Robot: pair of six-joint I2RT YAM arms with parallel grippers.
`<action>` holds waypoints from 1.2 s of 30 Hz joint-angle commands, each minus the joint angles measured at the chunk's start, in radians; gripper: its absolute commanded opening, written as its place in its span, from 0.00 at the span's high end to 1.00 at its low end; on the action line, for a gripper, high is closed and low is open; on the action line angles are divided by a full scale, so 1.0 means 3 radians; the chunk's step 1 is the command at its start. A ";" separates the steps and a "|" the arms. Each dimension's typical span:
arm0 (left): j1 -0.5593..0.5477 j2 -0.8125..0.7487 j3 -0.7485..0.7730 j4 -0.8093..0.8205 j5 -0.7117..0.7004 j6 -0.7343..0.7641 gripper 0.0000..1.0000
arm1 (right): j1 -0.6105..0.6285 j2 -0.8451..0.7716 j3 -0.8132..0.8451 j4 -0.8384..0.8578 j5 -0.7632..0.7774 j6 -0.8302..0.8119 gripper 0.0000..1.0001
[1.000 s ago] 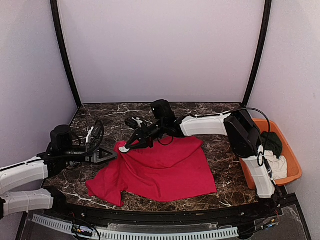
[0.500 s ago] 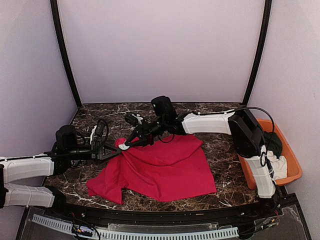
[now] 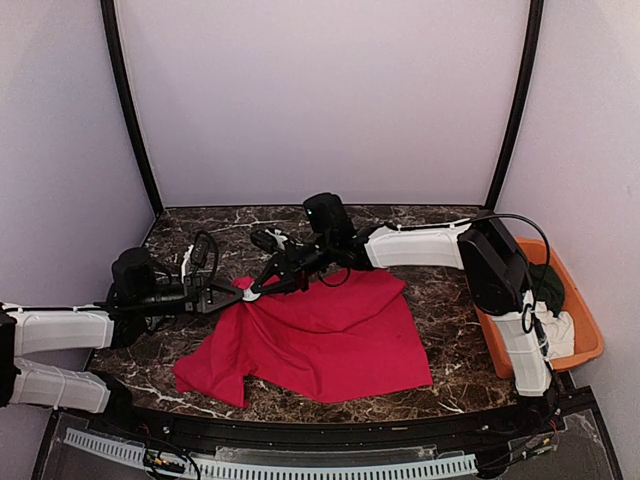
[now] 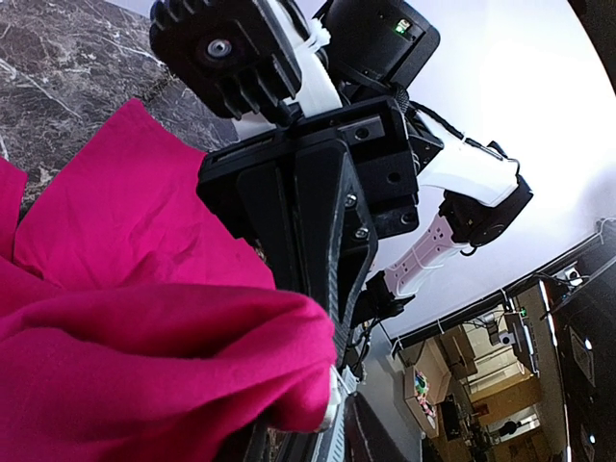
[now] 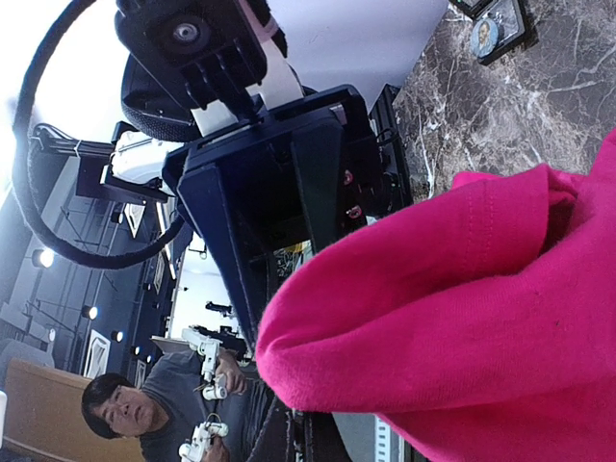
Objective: Pin the brooch onto the clothing
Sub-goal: Pin the brooch onto the flattened clothing.
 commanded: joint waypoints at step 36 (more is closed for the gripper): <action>0.0080 0.0024 -0.0010 0.0097 0.0231 -0.0009 0.64 | 0.0085 -0.0117 0.0169 -0.0074 -0.0043 -0.0150 1.00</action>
